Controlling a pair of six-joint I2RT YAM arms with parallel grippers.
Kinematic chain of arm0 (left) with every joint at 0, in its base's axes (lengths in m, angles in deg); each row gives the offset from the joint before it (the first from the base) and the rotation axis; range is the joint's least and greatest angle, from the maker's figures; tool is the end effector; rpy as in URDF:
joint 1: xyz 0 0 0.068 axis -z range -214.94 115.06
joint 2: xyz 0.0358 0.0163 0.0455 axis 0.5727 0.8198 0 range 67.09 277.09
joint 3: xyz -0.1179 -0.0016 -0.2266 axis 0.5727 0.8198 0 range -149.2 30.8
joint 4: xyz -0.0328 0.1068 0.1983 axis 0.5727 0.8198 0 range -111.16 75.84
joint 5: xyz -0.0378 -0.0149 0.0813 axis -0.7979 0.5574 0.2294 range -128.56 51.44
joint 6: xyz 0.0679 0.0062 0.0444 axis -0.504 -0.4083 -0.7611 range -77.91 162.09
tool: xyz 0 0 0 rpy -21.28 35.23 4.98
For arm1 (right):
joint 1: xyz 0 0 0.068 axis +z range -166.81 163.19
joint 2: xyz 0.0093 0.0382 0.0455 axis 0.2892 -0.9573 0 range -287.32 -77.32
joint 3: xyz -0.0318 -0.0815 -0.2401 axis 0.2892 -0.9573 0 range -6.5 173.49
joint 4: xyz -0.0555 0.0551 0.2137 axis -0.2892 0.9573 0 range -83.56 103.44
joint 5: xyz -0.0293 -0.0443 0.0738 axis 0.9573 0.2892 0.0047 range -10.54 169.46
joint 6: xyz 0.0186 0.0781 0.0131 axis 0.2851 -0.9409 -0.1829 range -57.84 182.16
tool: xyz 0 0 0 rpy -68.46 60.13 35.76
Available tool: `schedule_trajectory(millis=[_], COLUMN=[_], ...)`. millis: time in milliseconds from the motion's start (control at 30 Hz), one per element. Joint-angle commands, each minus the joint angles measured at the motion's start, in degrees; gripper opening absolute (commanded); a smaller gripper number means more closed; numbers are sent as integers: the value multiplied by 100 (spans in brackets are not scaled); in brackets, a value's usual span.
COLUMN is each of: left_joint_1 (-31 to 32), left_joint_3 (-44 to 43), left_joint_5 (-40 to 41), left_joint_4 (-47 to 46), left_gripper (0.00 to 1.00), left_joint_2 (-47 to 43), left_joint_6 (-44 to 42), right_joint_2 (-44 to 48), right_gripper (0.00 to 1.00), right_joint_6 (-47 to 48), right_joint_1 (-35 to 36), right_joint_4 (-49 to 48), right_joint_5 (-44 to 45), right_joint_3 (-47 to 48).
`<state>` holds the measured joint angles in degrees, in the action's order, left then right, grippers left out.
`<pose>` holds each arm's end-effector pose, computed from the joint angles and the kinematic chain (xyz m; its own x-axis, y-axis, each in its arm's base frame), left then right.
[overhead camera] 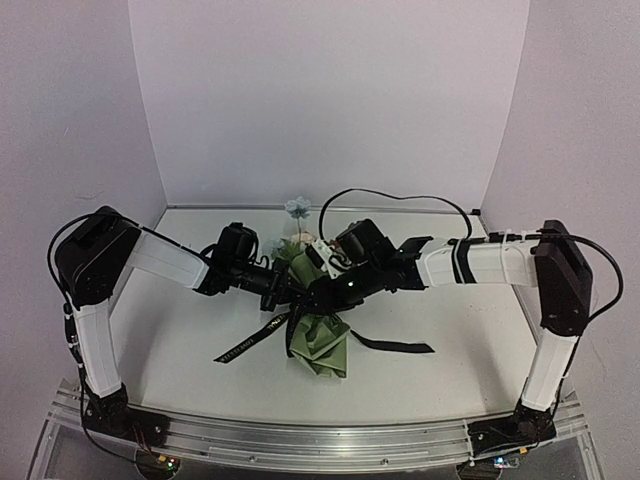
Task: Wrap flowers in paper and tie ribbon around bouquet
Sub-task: Tie the half-tied ribbon around the folded bouquet.
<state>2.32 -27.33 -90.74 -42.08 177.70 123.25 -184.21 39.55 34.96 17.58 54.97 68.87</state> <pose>0.2695 -0.2751 0.1536 -0.9602 -0.0309 0.2775 -0.2722 0.3253 -0.9056 0.2260 0.3340 0.1975 -0.7345 -0.3669 -0.5709 -0.6729 0.5033 0.5422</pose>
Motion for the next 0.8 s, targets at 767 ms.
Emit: schedule_trajectory(millis=[767], left_joint_1=[89], left_joint_3=[267], left_joint_5=[-470], left_joint_4=[-1638], left_gripper=[0], left_joint_2=[537], left_joint_6=[1279], right_joint_2=[-375], right_gripper=[38], right_joint_6=[275], right_joint_1=[472], right_joint_4=[431], right_joint_5=[1299], right_joint_3=[-665])
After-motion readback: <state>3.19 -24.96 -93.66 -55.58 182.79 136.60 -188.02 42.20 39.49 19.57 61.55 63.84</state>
